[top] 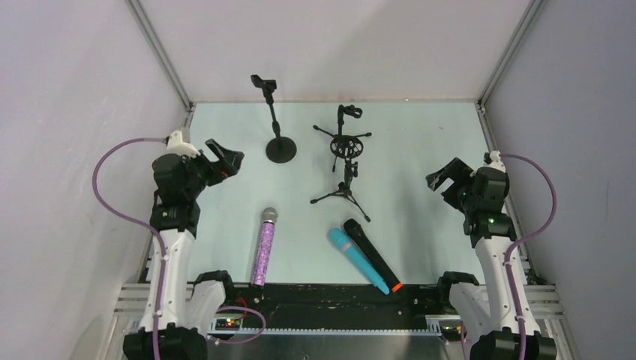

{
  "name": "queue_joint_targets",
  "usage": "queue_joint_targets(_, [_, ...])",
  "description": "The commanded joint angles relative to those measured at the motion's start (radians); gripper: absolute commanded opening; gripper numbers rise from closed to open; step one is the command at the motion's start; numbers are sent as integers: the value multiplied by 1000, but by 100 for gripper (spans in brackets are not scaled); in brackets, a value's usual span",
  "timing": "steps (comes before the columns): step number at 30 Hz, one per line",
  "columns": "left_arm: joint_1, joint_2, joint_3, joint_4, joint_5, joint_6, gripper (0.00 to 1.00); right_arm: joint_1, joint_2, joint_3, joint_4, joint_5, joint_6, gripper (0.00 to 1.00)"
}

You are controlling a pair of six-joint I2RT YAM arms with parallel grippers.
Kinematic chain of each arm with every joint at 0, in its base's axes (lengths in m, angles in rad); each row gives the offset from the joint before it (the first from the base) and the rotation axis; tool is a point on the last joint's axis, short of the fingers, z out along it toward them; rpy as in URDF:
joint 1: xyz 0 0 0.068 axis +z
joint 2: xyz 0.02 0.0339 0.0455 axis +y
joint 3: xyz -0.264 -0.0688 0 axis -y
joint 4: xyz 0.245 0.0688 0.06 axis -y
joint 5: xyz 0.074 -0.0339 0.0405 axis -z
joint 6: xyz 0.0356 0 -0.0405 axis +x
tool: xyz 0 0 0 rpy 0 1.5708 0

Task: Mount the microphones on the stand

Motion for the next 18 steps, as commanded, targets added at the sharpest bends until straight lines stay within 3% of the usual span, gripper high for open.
queue_joint_targets(1, [31,-76,-35,8,74,-112,98,1,-47,6,-118,-115,-41,100])
queue_joint_targets(9, [67,-62,-46,5,274,-123,98,2,-171,-8,-258,-180,-61,100])
queue_joint_targets(18, [132,-237,-79,-9,9,-142,98,3,-223,-11,-301,-291,-56,100])
